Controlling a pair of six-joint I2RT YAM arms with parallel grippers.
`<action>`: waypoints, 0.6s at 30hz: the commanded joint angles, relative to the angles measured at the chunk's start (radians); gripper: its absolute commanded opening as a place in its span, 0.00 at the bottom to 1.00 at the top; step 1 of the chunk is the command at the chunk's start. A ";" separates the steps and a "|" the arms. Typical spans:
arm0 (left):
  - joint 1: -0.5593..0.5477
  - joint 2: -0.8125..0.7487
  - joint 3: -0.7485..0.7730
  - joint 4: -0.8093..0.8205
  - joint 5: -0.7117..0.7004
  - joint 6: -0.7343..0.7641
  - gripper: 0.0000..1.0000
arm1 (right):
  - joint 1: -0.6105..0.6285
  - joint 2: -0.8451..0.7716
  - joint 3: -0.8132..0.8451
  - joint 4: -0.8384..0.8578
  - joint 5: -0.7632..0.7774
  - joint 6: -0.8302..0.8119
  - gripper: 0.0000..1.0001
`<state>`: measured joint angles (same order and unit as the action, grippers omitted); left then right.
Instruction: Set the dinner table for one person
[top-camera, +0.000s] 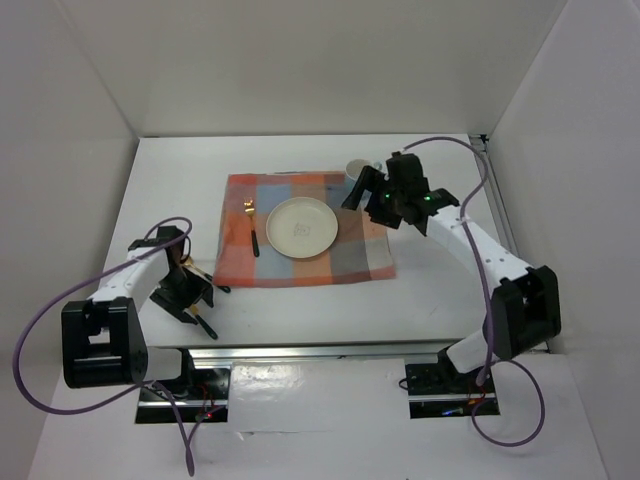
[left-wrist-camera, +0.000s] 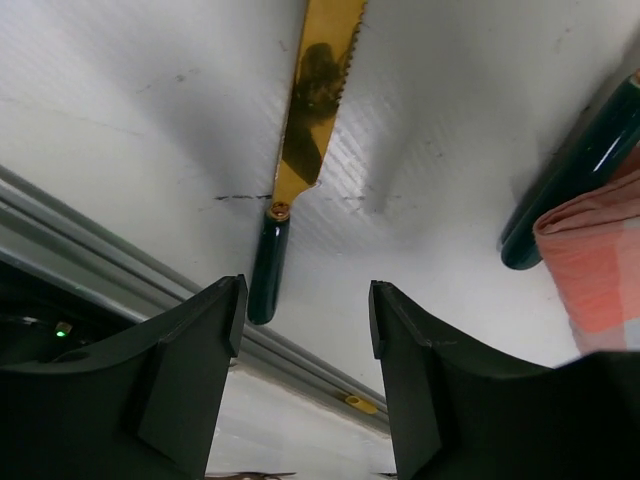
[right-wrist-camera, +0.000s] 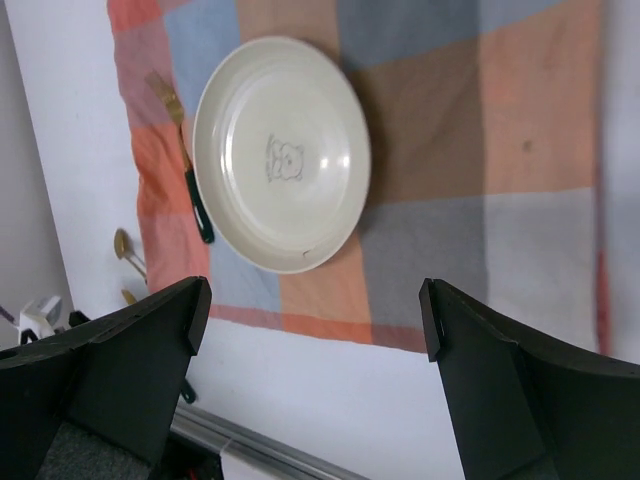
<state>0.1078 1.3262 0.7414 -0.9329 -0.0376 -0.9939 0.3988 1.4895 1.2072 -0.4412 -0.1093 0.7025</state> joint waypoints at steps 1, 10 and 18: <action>-0.003 0.010 -0.028 0.049 0.040 -0.020 0.69 | -0.066 -0.092 -0.023 -0.059 0.028 -0.040 0.99; -0.014 -0.004 -0.091 0.098 0.050 -0.055 0.68 | -0.195 -0.153 -0.052 -0.097 -0.013 -0.078 0.99; -0.023 0.008 -0.111 0.109 0.012 -0.086 0.26 | -0.222 -0.193 -0.061 -0.106 -0.023 -0.087 0.99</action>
<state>0.0944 1.3373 0.6338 -0.8158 -0.0029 -1.0443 0.1898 1.3437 1.1477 -0.5385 -0.1215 0.6373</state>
